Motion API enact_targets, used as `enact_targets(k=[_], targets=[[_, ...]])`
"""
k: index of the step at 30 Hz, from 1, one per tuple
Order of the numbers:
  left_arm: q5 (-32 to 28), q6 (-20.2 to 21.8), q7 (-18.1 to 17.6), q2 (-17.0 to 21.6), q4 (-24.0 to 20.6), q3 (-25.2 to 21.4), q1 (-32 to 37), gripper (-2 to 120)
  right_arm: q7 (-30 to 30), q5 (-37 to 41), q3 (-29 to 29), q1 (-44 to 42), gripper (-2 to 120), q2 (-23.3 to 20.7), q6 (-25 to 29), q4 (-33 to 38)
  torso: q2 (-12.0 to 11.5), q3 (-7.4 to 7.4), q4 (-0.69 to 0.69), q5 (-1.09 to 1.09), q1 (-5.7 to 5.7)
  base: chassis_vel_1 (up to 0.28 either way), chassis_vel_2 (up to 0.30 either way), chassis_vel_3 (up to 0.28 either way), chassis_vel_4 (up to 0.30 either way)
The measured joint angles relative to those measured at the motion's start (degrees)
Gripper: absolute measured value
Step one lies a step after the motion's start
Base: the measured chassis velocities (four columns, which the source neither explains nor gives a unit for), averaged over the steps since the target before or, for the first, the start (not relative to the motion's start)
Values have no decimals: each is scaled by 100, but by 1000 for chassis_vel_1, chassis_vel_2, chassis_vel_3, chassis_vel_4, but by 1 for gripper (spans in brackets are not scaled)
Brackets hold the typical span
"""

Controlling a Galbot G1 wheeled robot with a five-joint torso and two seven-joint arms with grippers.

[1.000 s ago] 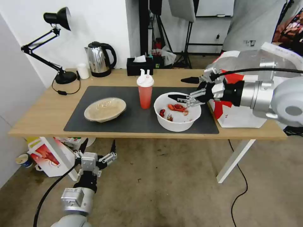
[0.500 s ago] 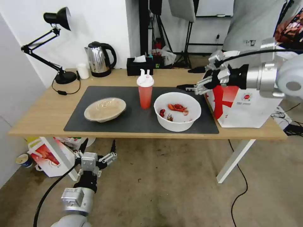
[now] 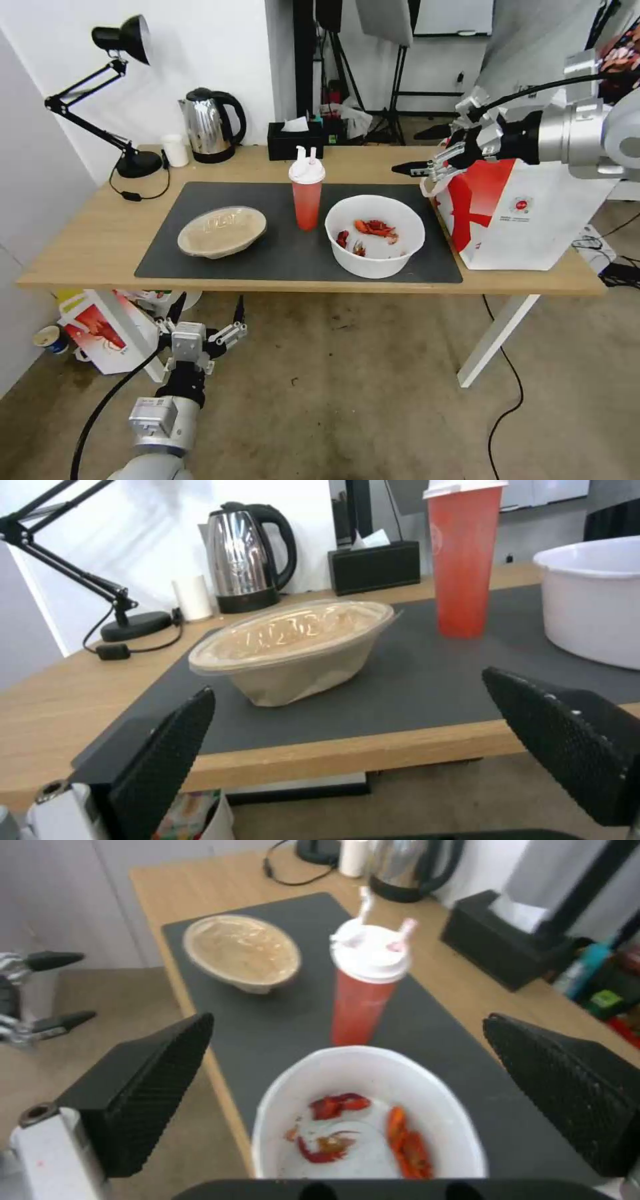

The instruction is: Pick up the trash from the table and place it into the takeout bag.

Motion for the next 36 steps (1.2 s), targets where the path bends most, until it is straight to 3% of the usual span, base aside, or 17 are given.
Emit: enact_targets(k=[9, 11, 16, 27, 36], targets=[[0, 0, 0, 0, 0, 0, 0, 100, -58, 542, -1041, 907, 100, 256, -67, 272, 1, 0, 2, -2, 0, 0, 0, 0, 0], [0, 0, 0, 0, 0, 0, 0, 100, -91, 863, -1669, 1455, 100, 412, -106, 431, 1, 0, 3, -2, 0, 0, 0, 0, 0], [0, 0, 0, 0, 0, 0, 0, 100, -135, 1256, -2443, 2131, 100, 598, -158, 626, 1, 0, 2, -1, 0, 0, 0, 0, 0], [0, 0, 0, 0, 0, 0, 0, 100, -267, 1733, -3200, 2973, 100, 665, -260, 892, 0, 0, 1, 0, -1, 0, 0, 0, 0], [0, 0, 0, 0, 0, 0, 0, 100, -337, 1762, -3257, 3164, 100, 659, -261, 804, 0, 0, 2, 0, -1, 0, 0, 0, 0]])
